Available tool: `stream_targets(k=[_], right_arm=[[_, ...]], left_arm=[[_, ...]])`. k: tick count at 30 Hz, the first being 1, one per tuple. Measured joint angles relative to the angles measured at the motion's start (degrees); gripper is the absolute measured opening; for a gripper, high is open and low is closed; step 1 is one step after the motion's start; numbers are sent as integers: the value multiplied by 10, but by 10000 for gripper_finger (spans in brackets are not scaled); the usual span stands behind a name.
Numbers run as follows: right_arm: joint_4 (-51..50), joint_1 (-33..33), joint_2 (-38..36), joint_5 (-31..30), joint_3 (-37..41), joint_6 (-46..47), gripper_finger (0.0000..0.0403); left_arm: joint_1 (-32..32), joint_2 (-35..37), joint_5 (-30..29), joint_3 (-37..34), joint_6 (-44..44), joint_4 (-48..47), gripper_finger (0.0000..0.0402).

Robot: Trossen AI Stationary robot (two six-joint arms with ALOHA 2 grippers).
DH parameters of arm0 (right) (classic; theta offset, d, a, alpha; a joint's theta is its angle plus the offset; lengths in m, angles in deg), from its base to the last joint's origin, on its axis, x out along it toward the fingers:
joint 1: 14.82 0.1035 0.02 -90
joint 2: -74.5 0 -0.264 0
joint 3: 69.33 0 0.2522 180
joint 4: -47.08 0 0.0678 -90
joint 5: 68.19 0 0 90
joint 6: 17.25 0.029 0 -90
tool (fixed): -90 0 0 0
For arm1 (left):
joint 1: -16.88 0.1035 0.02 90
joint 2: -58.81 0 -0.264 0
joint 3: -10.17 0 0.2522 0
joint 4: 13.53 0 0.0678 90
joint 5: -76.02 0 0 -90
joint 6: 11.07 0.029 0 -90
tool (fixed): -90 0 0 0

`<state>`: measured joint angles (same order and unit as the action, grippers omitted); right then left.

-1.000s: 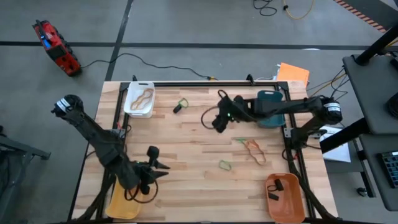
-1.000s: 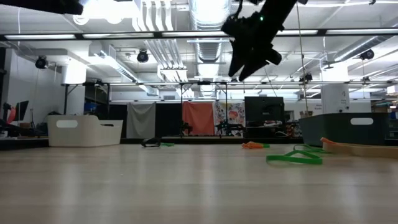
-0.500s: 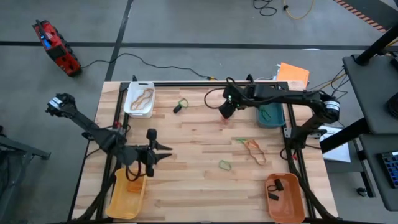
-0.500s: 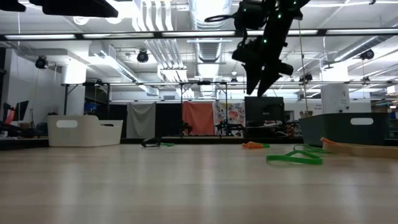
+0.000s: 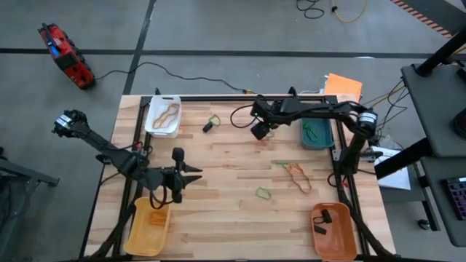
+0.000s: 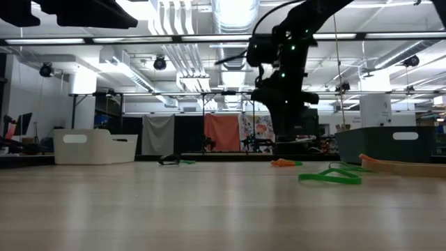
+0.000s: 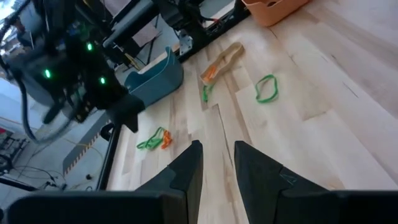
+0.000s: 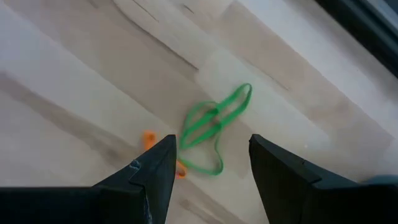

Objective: Sort rubber bands into baskets
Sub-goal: Put the green rubber band into the blue bin

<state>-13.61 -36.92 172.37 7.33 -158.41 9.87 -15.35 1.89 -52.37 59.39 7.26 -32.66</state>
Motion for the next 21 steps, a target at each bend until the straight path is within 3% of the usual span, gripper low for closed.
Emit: stream_targets(k=[8,21], right_arm=[[-52,-6,62,-1,-27,7,191],[-53,-31,90,15,-24,-42,191]], left_arm=[[0,0,0,-1,-1,-4,77],[0,0,-1,-30,-19,2,77]])
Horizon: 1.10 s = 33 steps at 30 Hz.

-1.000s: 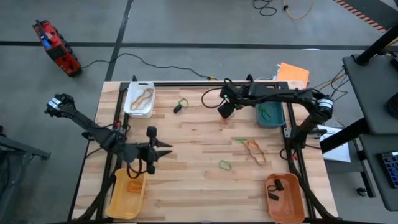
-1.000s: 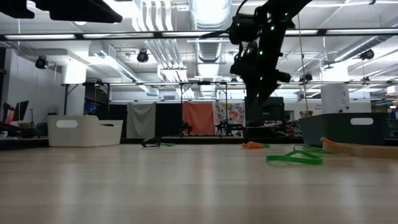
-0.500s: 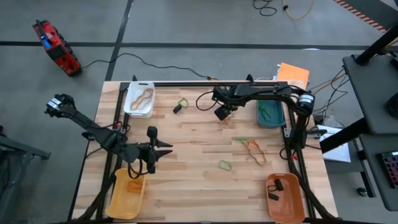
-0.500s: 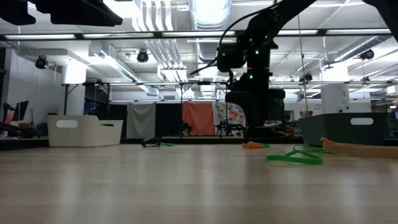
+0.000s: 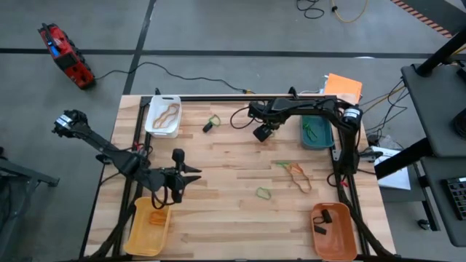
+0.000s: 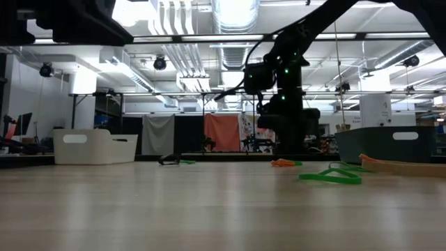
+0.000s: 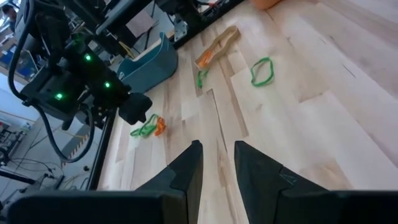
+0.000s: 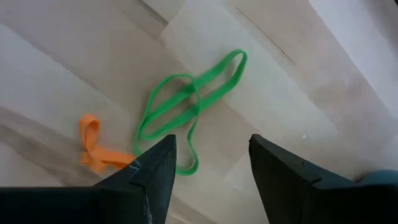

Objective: Sort rubber bands into baskets
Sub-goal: Put the green rubber band into the blue bin

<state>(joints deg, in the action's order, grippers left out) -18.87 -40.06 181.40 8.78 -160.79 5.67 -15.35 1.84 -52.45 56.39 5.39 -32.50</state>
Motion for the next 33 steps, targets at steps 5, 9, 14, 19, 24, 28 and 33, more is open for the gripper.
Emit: stream_targets(k=[5,9,14,19,24,28,33], right_arm=[[2,0,0,1,5,-6,192],[8,0,0,1,14,-9,192],[22,-1,0,2,26,-10,192],[46,0,0,4,31,-10,192],[66,0,0,20,34,-11,192],[66,0,0,20,36,-15,192],[67,0,0,20,46,-15,192]], left_arm=[[0,0,-8,-4,0,2,77],[0,0,-25,-4,-1,2,77],[0,0,-26,-4,-6,2,77],[0,0,-26,-4,-7,2,77],[0,0,-26,-4,-7,1,77],[0,0,-26,-4,-7,1,77],[0,0,-26,-4,-7,1,77]])
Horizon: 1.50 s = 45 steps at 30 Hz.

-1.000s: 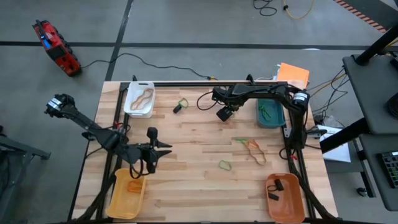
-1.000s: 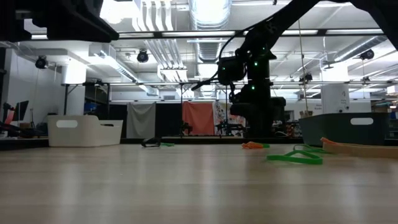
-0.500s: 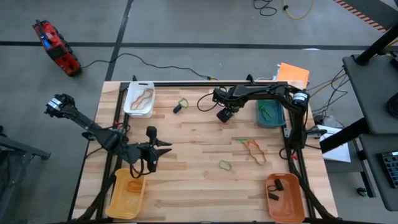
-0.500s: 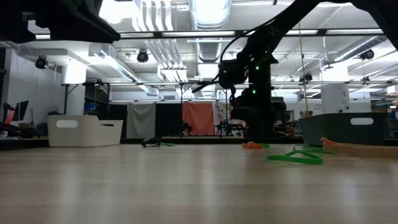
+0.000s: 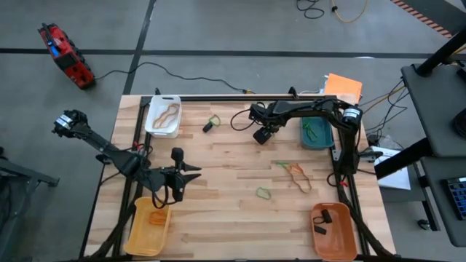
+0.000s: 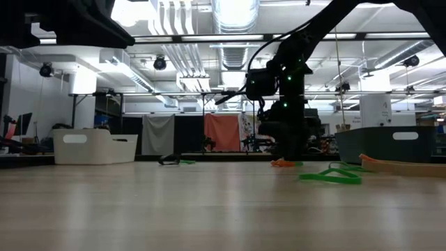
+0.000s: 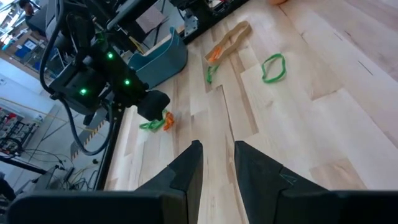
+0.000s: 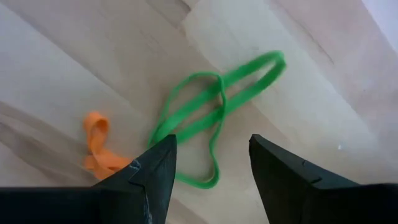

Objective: Sort rubber bands into baskets
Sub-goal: Put the green rubber band into the blue bin

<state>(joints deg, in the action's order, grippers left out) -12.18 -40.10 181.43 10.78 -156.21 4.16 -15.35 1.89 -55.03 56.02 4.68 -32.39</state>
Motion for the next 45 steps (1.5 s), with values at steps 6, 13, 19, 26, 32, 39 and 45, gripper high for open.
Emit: stream_targets(k=[6,13,19,26,32,39,45], right_arm=[[14,0,-1,4,20,0,191],[21,0,-2,11,27,0,164],[28,1,-2,16,28,-6,75],[32,0,-1,19,28,-27,13],[14,0,-11,19,20,-30,12],[-16,3,-56,5,-1,-30,12],[-27,16,-111,5,-5,-23,12]], left_arm=[[0,0,0,0,0,0,77],[0,0,0,0,0,0,77],[0,0,0,0,0,0,77],[0,0,0,0,0,0,77],[0,0,0,0,0,0,77],[0,0,0,0,-3,2,77],[0,0,-1,0,-2,10,77]])
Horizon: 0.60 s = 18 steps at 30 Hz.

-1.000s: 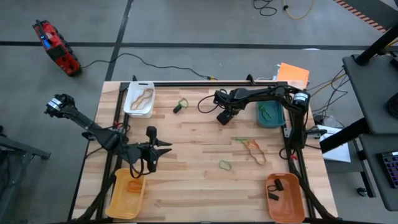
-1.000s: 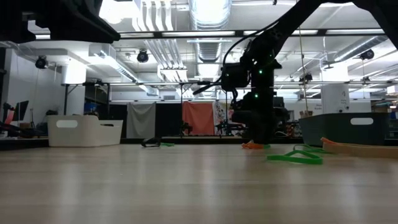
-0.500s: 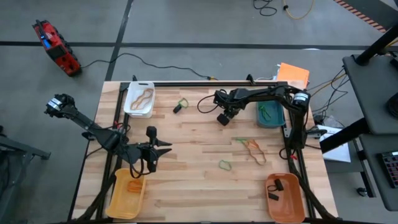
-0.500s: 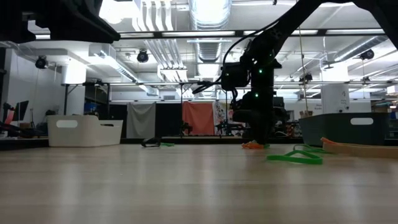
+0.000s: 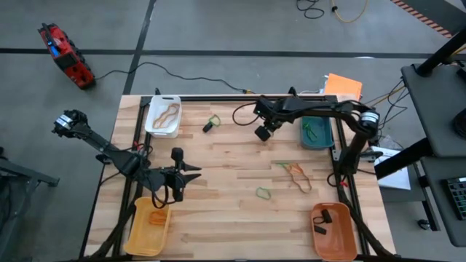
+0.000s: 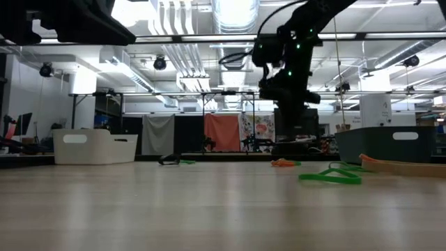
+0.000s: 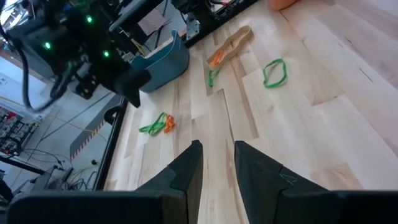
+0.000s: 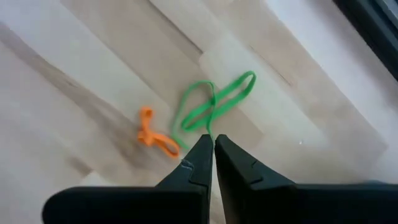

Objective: Sort rubber bands into baskets
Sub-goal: Put the green rubber band into the blue bin

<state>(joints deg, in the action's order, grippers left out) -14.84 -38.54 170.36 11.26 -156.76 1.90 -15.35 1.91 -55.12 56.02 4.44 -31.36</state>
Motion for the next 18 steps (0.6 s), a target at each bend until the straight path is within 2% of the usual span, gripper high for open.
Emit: stream_targets(k=[5,11,14,18], right_arm=[[2,3,-7,0,0,25,12],[6,1,40,0,2,35,19],[7,-2,61,1,2,28,43],[7,-10,79,15,2,14,103]], left_arm=[[0,0,0,0,0,5,77],[0,0,0,0,1,6,77],[0,0,0,0,3,6,77],[0,0,0,0,5,6,77]])
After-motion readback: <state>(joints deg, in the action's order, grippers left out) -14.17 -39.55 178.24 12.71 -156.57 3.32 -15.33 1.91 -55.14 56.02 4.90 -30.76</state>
